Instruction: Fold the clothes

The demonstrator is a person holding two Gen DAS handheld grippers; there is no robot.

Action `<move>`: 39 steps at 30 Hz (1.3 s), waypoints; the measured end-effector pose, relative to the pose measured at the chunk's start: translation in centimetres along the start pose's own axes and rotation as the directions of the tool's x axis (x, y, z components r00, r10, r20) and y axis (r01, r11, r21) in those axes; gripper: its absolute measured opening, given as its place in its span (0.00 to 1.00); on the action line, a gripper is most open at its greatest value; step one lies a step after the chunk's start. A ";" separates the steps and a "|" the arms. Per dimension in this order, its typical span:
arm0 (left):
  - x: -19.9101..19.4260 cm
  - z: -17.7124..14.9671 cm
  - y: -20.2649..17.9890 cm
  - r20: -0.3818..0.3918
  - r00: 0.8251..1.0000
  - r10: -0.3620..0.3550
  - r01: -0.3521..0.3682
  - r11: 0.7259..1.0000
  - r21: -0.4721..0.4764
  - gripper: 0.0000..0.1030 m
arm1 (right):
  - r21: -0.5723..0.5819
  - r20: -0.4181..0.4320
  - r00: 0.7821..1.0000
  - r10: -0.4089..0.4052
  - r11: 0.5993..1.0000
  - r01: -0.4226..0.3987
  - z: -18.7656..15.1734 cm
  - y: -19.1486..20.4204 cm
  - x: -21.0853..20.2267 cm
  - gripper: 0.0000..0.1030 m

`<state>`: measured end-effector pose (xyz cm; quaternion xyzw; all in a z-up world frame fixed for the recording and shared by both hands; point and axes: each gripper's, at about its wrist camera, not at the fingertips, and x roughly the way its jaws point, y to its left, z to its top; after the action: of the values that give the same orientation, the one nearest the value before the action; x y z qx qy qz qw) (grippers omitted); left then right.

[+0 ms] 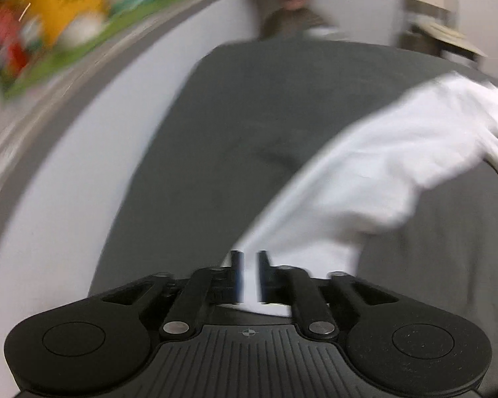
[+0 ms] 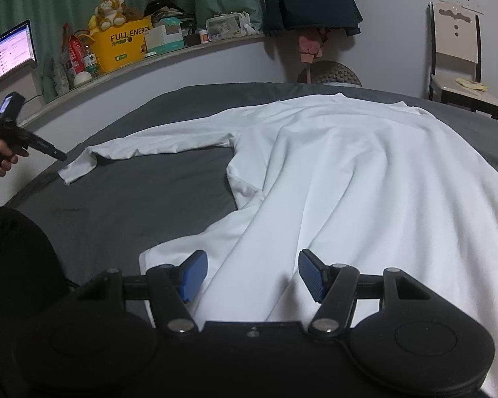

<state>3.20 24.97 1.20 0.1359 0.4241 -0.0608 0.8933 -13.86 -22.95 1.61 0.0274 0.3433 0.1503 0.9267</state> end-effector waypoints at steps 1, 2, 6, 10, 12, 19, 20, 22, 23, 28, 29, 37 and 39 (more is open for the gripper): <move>-0.7 -0.5 -1.4 0.028 1.000 0.008 -0.010 0.997 0.079 0.71 | -0.001 -0.002 1.000 0.000 1.000 0.000 0.0 0.0 0.0 0.58; -1.3 -0.8 -2.4 0.054 0.998 0.018 -0.025 0.990 0.136 0.81 | -0.001 -0.005 1.000 0.000 1.000 0.000 -0.1 0.1 0.1 0.58; -2.1 -0.4 -5.4 0.127 0.991 0.054 -0.089 0.953 0.288 0.87 | -0.008 -0.008 1.000 0.002 1.000 -0.002 -0.2 0.5 0.1 0.58; -1.2 -0.5 -6.8 0.098 0.984 0.146 -0.173 0.897 0.406 0.39 | -0.017 -0.005 1.000 0.002 1.000 -0.002 -0.2 0.9 -0.1 0.58; -0.8 -0.8 -7.7 0.081 0.984 0.156 -0.176 0.859 0.481 0.38 | -0.018 0.001 1.000 -0.003 1.000 0.003 -0.1 0.9 -0.2 0.58; -0.6 -1.3 -9.6 0.050 0.980 0.193 -0.179 0.745 0.642 0.38 | -0.002 -0.008 1.000 -0.003 1.000 0.003 -0.2 0.7 0.0 0.58; -0.5 -1.2 -9.4 0.038 0.980 0.195 -0.174 0.750 0.639 0.38 | -0.002 -0.008 1.000 -0.001 1.000 0.001 -0.2 0.7 0.0 0.58; -0.3 -0.8 -9.0 0.014 0.980 0.199 -0.162 0.759 0.631 0.04 | -0.005 -0.009 1.000 -0.001 1.000 0.001 -0.2 0.8 0.0 0.58; -0.2 -0.7 -8.7 0.001 0.980 0.200 -0.157 0.763 0.627 0.03 | -0.004 -0.008 1.000 -0.001 1.000 0.001 -0.2 0.8 0.0 0.58; -1.0 -0.5 -5.7 0.022 0.961 0.276 -0.231 0.756 0.612 0.02 | 0.006 0.005 1.000 0.001 1.000 -0.001 0.1 0.6 -0.3 0.58; -1.3 -0.5 -5.1 0.023 0.955 0.294 -0.246 0.752 0.612 0.02 | 0.008 0.008 1.000 0.003 1.000 -0.003 0.1 0.6 -0.3 0.58; 1.5 -1.1 -4.7 -0.071 0.926 0.371 -0.266 0.773 0.575 0.03 | 0.003 -0.007 1.000 0.023 1.000 -0.023 -0.3 0.9 -0.4 0.58; 1.8 -0.5 -4.9 -0.095 0.917 0.387 -0.287 0.807 0.517 0.03 | -0.025 -0.008 0.998 0.056 0.998 -0.056 -0.1 1.3 -0.8 0.58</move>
<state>2.87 20.46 -1.45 0.4377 0.4489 0.0070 0.7790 -14.91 -21.94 2.23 0.0250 0.3439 0.1805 0.9212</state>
